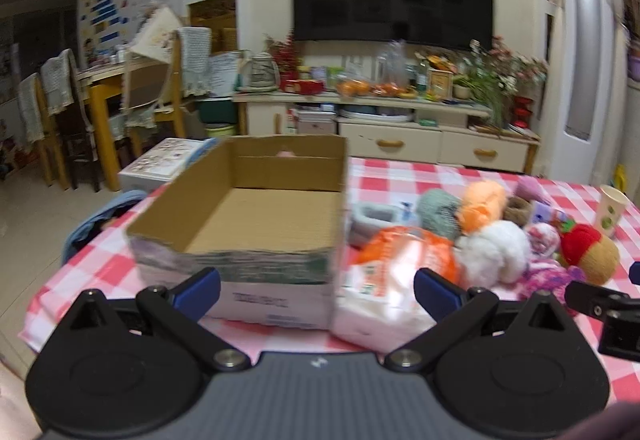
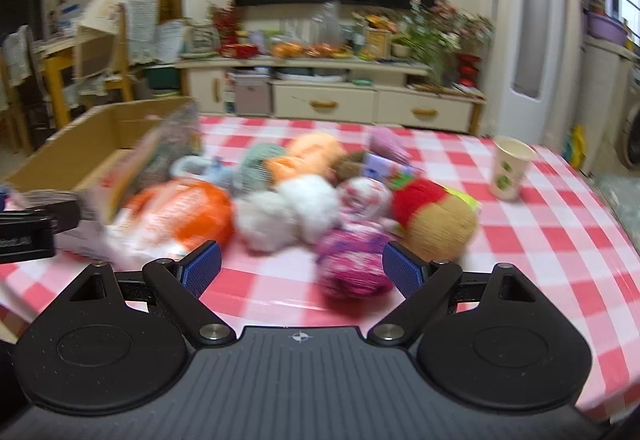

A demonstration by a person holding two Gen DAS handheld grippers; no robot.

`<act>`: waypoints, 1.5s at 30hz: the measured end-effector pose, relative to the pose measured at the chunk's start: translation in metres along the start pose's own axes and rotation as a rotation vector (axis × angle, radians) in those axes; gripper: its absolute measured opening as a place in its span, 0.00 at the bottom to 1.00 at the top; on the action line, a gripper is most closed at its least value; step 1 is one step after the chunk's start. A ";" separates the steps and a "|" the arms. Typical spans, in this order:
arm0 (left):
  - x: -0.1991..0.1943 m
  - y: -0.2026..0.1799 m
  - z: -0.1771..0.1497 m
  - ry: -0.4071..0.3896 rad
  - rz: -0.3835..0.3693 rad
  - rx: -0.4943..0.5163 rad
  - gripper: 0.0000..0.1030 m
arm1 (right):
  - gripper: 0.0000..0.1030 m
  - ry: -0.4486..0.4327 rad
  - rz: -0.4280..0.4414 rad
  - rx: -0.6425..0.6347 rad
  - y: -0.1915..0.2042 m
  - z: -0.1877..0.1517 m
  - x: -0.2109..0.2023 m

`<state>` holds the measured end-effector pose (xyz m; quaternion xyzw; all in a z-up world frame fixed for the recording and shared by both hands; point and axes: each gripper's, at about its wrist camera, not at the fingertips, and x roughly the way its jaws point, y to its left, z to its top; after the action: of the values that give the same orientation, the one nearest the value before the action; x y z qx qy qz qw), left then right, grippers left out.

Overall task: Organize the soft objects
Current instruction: 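Move the left tool toward the pink knitted hat on the pile, then close the left gripper on the pink knitted hat and lift it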

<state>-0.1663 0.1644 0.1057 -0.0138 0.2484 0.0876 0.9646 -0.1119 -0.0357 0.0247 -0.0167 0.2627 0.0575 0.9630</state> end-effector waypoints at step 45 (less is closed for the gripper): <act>-0.008 -0.050 -0.019 -0.065 -0.165 0.177 0.99 | 1.00 -0.175 -0.100 0.036 -0.068 -0.015 -0.023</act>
<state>-0.1731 0.1123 0.0924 0.0540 0.2219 -0.0138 0.9735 -0.1305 -0.1069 0.0238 -0.0073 0.1775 0.0060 0.9841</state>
